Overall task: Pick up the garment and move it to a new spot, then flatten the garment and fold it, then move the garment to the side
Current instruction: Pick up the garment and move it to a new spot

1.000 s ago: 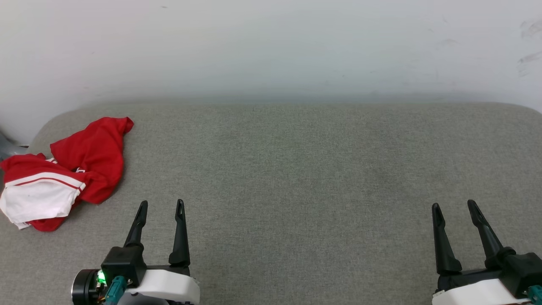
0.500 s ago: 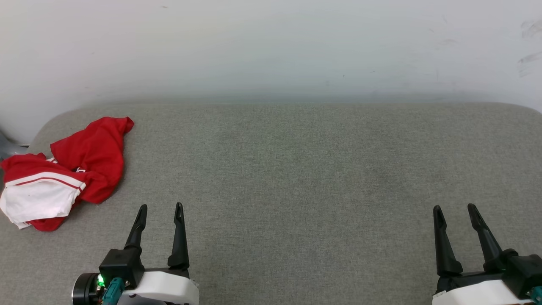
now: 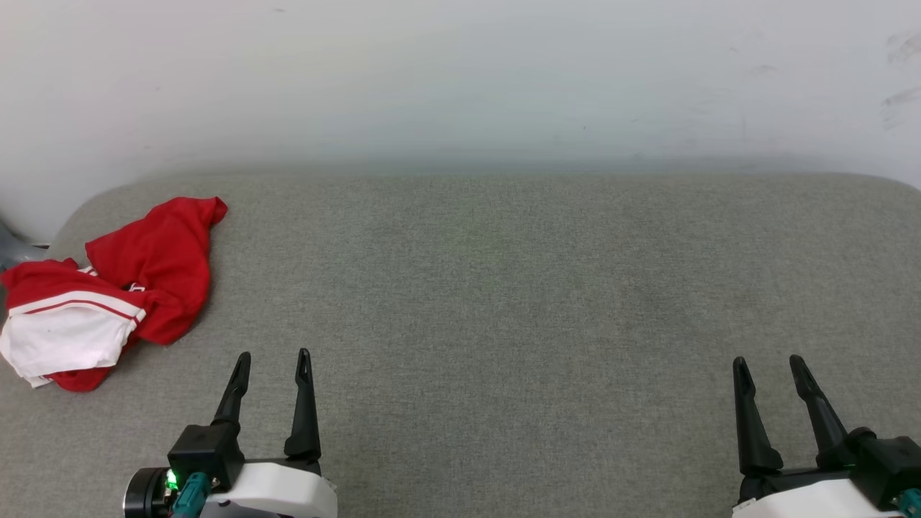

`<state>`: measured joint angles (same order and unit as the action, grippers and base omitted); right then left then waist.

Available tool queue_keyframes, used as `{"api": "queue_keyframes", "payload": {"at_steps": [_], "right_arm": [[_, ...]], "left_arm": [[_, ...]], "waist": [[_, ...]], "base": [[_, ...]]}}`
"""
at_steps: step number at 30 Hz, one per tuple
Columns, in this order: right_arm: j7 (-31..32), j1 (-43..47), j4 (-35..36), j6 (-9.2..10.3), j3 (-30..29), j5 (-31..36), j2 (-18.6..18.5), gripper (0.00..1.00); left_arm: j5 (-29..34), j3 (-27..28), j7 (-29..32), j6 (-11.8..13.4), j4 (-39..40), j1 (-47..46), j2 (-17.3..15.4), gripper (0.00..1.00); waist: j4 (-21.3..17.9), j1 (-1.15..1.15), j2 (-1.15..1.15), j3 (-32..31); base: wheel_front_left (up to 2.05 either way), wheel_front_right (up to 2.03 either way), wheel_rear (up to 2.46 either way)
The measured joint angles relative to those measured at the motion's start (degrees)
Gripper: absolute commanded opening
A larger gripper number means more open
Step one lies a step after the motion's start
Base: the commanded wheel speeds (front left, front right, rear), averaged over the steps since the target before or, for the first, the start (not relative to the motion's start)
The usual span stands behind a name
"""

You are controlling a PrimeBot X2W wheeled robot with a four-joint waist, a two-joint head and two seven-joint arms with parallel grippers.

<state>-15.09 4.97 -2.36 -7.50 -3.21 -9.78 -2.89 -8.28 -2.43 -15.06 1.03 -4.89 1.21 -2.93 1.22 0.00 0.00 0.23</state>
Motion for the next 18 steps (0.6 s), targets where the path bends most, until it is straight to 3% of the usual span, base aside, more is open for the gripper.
{"api": "queue_keyframes", "payload": {"at_steps": [9, 18], "right_arm": [[0.0, 0.02, 0.08, 0.0, 0.03, -0.13, 0.0, 1.0], [0.0, 0.68, 0.43, 0.0, 0.48, 0.78, 0.0, 1.0]], "left_arm": [[-0.02, 0.31, 0.0, -0.04, -0.32, -0.08, 0.01, 1.0], [0.31, 1.11, -0.01, -0.08, -0.66, -0.29, 0.01, 1.0]], "waist": [[0.79, 0.0, 0.0, 0.25], [4.42, 0.0, 0.0, 0.42]], "base": [[0.0, 0.0, 0.0], [0.0, 0.0, 0.0]]}}
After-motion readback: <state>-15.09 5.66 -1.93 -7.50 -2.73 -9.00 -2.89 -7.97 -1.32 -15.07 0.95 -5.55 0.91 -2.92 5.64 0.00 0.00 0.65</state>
